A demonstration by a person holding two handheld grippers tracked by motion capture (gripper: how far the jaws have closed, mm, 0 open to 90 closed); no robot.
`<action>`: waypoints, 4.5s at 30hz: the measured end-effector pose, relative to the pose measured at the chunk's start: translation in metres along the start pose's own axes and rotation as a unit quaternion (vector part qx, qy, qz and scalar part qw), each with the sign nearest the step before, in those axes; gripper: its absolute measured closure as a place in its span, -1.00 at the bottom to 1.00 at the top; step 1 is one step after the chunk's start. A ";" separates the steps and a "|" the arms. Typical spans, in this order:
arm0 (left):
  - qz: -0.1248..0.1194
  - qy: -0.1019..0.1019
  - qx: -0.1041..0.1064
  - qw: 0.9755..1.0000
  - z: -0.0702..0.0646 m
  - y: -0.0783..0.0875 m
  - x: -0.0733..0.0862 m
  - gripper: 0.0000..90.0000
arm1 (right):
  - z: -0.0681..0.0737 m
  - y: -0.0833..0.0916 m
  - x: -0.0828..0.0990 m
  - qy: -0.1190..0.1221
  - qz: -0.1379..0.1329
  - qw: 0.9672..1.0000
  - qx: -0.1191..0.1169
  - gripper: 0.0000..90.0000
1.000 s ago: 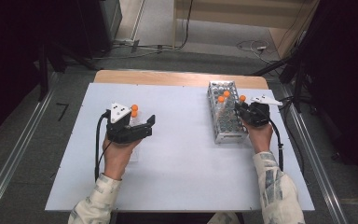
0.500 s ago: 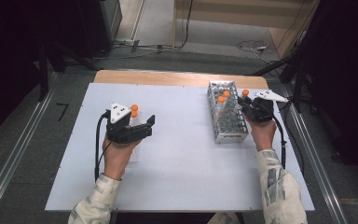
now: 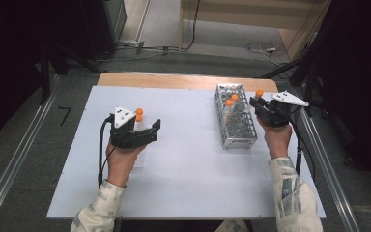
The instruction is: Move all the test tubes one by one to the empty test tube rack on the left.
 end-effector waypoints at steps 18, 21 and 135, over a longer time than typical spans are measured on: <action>0.003 -0.003 0.000 1.000 -0.002 -0.001 0.002 -0.68 | 0.032 0.017 0.003 0.016 0.007 0.998 -0.057 0.59; 0.003 -0.004 0.000 1.000 -0.003 -0.002 0.002 -0.68 | 0.038 0.018 0.003 0.021 0.007 0.998 -0.066 0.59; -0.003 -0.042 0.102 0.994 -0.030 0.010 0.000 0.56 | 0.204 -0.010 0.060 0.094 0.110 0.961 -0.237 -0.49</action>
Point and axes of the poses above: each handheld gripper's, and its own axes: y roughly backward along the jaws, x roughly out of its underside, z roughly to its left, the point moved 4 cm from there along -y, roughly forward along the jaws, and after that the axes turned 1 degree about -z, right-handed, at the moved point
